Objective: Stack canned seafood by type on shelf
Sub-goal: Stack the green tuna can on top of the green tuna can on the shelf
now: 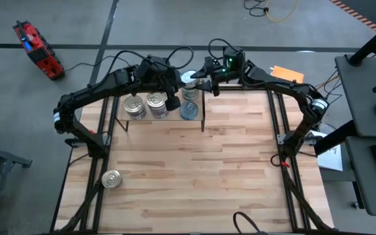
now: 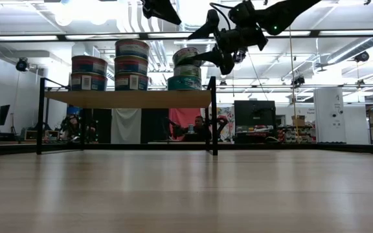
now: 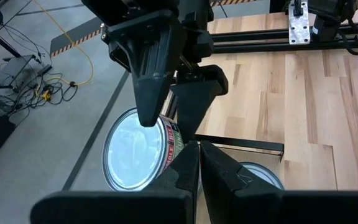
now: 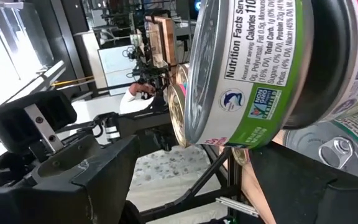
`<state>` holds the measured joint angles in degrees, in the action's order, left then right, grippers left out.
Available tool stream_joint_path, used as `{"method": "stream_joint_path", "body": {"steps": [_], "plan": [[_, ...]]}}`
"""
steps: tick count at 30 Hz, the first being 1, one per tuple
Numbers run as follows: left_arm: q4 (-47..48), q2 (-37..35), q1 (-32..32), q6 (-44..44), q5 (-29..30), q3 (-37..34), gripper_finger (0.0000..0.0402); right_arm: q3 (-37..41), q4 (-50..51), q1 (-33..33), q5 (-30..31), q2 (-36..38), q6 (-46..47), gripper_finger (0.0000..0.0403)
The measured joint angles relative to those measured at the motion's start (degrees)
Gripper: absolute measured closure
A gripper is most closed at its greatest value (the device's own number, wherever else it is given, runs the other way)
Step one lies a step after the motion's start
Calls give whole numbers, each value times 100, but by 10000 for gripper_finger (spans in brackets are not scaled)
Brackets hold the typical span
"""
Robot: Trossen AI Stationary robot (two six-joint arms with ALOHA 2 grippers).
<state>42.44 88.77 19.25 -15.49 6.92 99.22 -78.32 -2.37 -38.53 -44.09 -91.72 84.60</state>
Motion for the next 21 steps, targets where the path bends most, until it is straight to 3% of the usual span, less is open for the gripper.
{"method": "stream_joint_path", "body": {"steps": [16, 21], "plan": [[0, 0, 0, 15, -2, 0, 401, 0, 300, -87, -259, 11, -29, 99], [0, 0, 0, 55, -2, 0, 401, 0, 306, -97, -4, 15, -90, 90]]}}
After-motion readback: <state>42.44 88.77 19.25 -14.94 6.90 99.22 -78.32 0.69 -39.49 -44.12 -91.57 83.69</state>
